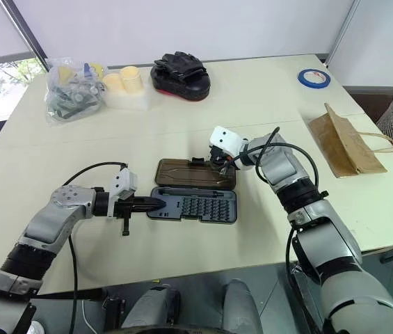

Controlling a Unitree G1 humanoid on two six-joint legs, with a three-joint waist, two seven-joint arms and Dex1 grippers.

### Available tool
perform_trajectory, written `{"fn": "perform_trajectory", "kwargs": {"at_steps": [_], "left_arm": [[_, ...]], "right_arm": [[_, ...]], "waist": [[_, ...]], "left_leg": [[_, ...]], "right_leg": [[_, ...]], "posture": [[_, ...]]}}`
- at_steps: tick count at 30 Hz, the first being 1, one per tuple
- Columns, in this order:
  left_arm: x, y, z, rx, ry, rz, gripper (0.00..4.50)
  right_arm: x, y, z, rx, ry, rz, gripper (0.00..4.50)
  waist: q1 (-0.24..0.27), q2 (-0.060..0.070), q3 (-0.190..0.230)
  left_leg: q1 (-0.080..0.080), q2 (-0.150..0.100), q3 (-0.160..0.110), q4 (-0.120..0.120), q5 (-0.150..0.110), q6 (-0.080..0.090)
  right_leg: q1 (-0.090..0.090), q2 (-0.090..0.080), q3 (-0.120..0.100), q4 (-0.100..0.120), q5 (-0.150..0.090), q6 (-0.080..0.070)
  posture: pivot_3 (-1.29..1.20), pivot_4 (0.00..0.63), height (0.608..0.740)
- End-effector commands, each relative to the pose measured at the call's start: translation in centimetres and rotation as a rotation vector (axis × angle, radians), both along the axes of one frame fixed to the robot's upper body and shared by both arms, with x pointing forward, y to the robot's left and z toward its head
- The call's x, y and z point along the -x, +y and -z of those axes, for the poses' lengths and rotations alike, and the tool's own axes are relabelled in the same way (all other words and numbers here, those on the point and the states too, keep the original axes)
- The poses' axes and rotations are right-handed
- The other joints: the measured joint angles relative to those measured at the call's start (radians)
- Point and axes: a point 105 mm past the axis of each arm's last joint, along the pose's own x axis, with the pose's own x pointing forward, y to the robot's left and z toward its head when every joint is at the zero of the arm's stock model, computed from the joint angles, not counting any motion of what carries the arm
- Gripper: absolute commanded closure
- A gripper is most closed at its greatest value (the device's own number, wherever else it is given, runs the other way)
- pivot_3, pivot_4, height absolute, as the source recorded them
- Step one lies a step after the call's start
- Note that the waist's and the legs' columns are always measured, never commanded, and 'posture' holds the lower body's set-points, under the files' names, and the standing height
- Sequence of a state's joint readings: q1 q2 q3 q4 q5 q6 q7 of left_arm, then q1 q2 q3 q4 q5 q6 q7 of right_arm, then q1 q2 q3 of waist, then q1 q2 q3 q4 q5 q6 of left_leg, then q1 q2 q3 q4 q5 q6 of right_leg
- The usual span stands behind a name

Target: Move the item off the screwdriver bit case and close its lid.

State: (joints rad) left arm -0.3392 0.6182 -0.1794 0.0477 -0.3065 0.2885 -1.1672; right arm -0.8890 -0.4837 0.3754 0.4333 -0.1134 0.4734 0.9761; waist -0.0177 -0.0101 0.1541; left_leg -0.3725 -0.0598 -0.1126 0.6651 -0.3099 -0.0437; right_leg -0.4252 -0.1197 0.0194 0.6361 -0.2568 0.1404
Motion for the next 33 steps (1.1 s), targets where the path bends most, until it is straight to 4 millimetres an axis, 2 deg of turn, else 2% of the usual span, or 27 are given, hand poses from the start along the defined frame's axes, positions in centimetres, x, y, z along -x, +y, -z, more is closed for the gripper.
{"fn": "perform_trajectory", "kwargs": {"at_steps": [1, 5, 9, 12, 15, 21, 27, 28, 29, 32, 33], "left_arm": [[-0.3, 0.3, 0.5, -0.018, 0.004, -0.026, 4.50], [-0.5, 0.4, 0.4, -0.016, -0.005, -0.034, 4.50], [-0.7, 0.4, 0.4, -0.014, -0.011, -0.040, 4.50], [-0.7, 0.4, 0.3, -0.013, -0.014, -0.043, 4.50], [-0.6, 0.4, 0.3, -0.011, -0.016, -0.046, 4.50], [-0.5, 0.5, 0.3, -0.009, -0.022, -0.056, 4.50], [-0.8, 0.4, 0.1, -0.002, -0.037, -0.065, 4.50], [-0.8, 0.3, 0.1, 0.000, -0.040, -0.067, 4.50], [-0.8, 0.3, 0.1, 0.001, -0.042, -0.067, 4.50], [-0.8, 0.3, 0.0, 0.003, -0.049, -0.071, 4.50], [-0.8, 0.3, -0.1, 0.005, -0.052, -0.074, 4.50]], "right_arm": [[0.3, -0.7, 0.8, 0.050, 0.022, 0.000, 4.45], [0.6, -0.7, 1.0, 0.073, 0.042, -0.025, 4.45], [0.9, -0.9, 2.1, 0.116, 0.068, -0.061, 4.45], [0.5, -1.0, 2.4, 0.129, 0.067, -0.052, 3.53], [0.0, -1.1, 2.2, 0.131, 0.074, -0.046, 2.09], [-0.9, -1.4, 2.2, 0.139, 0.095, -0.030, 2.09], [-1.0, -1.3, 2.7, 0.136, 0.161, -0.045, 2.09], [-0.9, -1.3, 2.9, 0.136, 0.181, -0.045, 2.61], [-0.9, -1.3, 3.1, 0.135, 0.201, -0.045, 2.92], [-0.6, -1.4, 3.7, 0.138, 0.249, -0.049, 4.44], [-0.5, -1.5, 3.9, 0.141, 0.263, -0.052, 4.48]], "waist": [[0.001, 0.000, 0.000], [0.003, 0.000, 0.000], [0.003, 0.000, 0.000], [0.003, 0.000, 0.000], [-0.001, 0.000, 0.000], [-0.003, 0.000, -0.001], [-0.004, 0.000, -0.001], [-0.005, 0.000, -0.001], [-0.005, 0.000, -0.001], [-0.012, 0.001, -0.003], [-0.013, 0.000, -0.004]], "left_leg": [[0.000, 0.000, 0.000, 0.000, 0.000, 0.000], [0.000, 0.000, 0.000, 0.000, 0.000, 0.000], [0.000, 0.000, 0.000, 0.000, 0.000, 0.000], [0.000, 0.000, 0.000, -0.001, 0.000, 0.000], [0.000, 0.000, 0.000, -0.001, 0.000, 0.000], [0.000, 0.000, 0.000, -0.001, 0.000, 0.000], [0.000, 0.000, 0.000, -0.001, 0.000, 0.000], [0.000, 0.000, 0.000, -0.001, 0.000, 0.000], [0.000, 0.000, 0.000, -0.001, 0.000, 0.000], [0.001, 0.000, 0.000, -0.001, 0.000, 0.000], [0.001, 0.000, 0.000, -0.001, 0.000, 0.000]], "right_leg": [[0.000, 0.000, 0.000, 0.000, 0.000, 0.000], [0.000, 0.000, 0.000, 0.000, 0.000, 0.000], [0.000, 0.000, 0.000, -0.001, 0.000, 0.000], [0.000, 0.000, -0.001, -0.001, 0.000, 0.000], [0.000, 0.000, 0.000, -0.001, 0.000, 0.000], [0.000, 0.000, 0.000, -0.001, 0.000, 0.000], [0.000, 0.000, 0.000, -0.001, 0.000, 0.000], [0.000, 0.000, 0.000, -0.001, 0.000, 0.000], [0.000, 0.000, 0.000, -0.001, 0.000, 0.000], [0.001, 0.000, 0.000, -0.001, 0.000, 0.000], [0.001, 0.000, 0.000, -0.001, 0.000, 0.000]], "posture": [[0.00, 0.150, 0.740], [0.00, 0.150, 0.740], [0.00, 0.150, 0.740], [0.00, 0.150, 0.740], [0.00, 0.150, 0.740], [0.00, 0.150, 0.740], [0.00, 0.150, 0.740], [0.00, 0.150, 0.740], [0.00, 0.150, 0.740], [0.00, 0.150, 0.740], [0.00, 0.150, 0.740]]}}
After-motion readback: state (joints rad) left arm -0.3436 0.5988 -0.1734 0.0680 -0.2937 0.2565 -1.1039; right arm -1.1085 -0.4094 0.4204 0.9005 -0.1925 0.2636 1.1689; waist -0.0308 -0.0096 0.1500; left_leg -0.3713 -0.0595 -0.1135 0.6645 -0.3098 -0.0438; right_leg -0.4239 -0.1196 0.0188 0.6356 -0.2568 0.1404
